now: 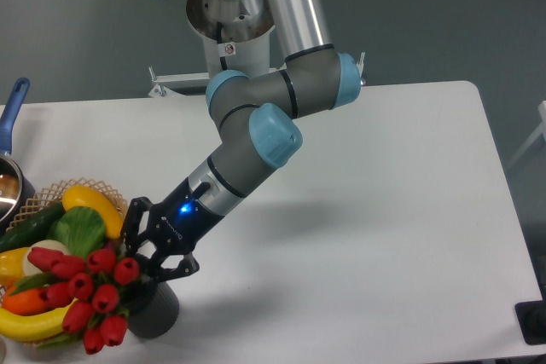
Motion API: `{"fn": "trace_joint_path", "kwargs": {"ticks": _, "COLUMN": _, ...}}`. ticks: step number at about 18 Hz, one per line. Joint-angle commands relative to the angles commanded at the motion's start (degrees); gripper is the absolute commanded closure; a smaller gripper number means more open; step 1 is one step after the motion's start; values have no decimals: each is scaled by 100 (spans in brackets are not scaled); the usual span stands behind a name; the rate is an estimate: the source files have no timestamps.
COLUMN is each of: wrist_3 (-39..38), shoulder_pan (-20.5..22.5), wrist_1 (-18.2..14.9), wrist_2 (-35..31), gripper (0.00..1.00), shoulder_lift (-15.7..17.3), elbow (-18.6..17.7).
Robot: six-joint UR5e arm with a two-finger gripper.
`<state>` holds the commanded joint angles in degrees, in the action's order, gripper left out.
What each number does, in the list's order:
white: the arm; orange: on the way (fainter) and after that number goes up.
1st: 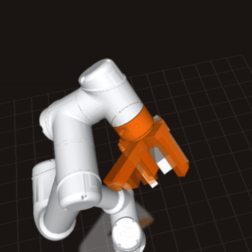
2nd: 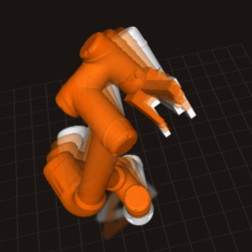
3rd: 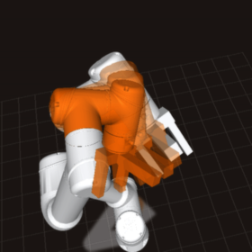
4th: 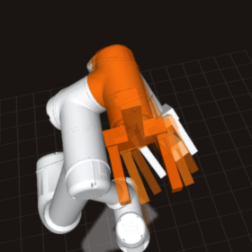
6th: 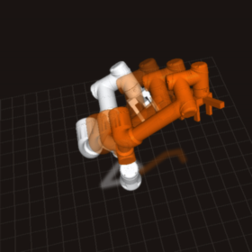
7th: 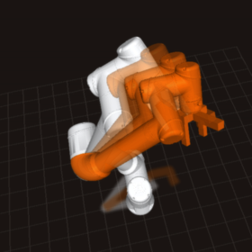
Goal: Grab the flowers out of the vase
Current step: 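Lower the gripper around the tulip stems and close on them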
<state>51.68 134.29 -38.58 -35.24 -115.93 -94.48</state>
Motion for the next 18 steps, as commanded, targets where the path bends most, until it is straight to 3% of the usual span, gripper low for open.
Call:
{"fn": "trace_joint_path", "kwargs": {"ticks": 10, "wrist_3": -35, "shoulder_pan": 114, "wrist_1": 0, "wrist_2": 70, "gripper": 100, "shoulder_lift": 149, "elbow": 105}}
{"fn": "trace_joint_path", "kwargs": {"ticks": 15, "wrist_3": -184, "shoulder_pan": 290, "wrist_1": 0, "wrist_2": 579, "gripper": 100, "shoulder_lift": 299, "elbow": 132}}
{"fn": "trace_joint_path", "kwargs": {"ticks": 18, "wrist_3": -342, "shoulder_pan": 308, "wrist_1": 0, "wrist_2": 668, "gripper": 100, "shoulder_lift": 325, "elbow": 359}}
